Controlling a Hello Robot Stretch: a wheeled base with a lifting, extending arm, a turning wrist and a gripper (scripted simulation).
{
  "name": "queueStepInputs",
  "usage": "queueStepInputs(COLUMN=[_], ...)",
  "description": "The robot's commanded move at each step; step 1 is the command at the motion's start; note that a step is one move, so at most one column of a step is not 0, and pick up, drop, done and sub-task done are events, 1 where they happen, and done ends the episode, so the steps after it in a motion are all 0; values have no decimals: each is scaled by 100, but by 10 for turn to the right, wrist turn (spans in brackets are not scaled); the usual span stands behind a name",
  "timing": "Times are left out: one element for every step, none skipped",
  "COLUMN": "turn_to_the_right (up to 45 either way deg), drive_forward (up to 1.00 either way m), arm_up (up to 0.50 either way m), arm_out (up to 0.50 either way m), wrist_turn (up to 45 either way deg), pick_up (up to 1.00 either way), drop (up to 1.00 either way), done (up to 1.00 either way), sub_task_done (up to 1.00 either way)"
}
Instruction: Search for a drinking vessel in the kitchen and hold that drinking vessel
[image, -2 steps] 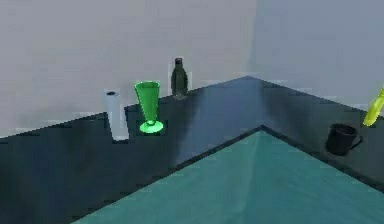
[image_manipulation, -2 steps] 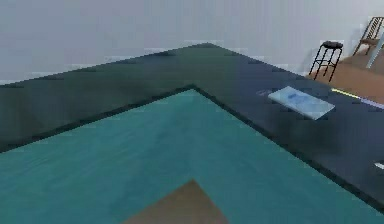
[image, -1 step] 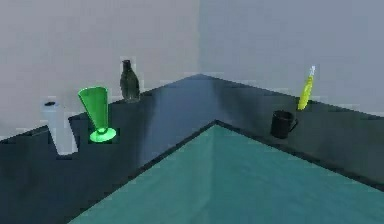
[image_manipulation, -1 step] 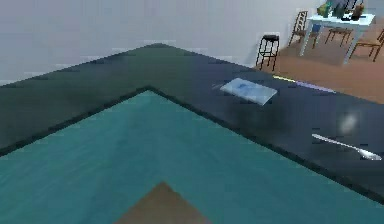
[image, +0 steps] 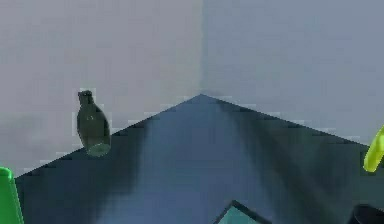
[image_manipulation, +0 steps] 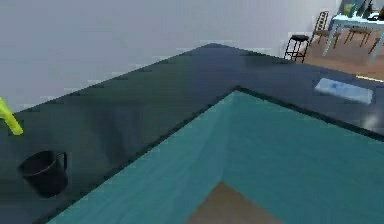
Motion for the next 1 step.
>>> queueStepInputs(turn_to_the_right=[-330], drive_forward=[0], arm_up=[0], arm_out=[0], wrist_turn=[0], pick_up=[0], drop=[0], done=[0], sub_task_done=[0])
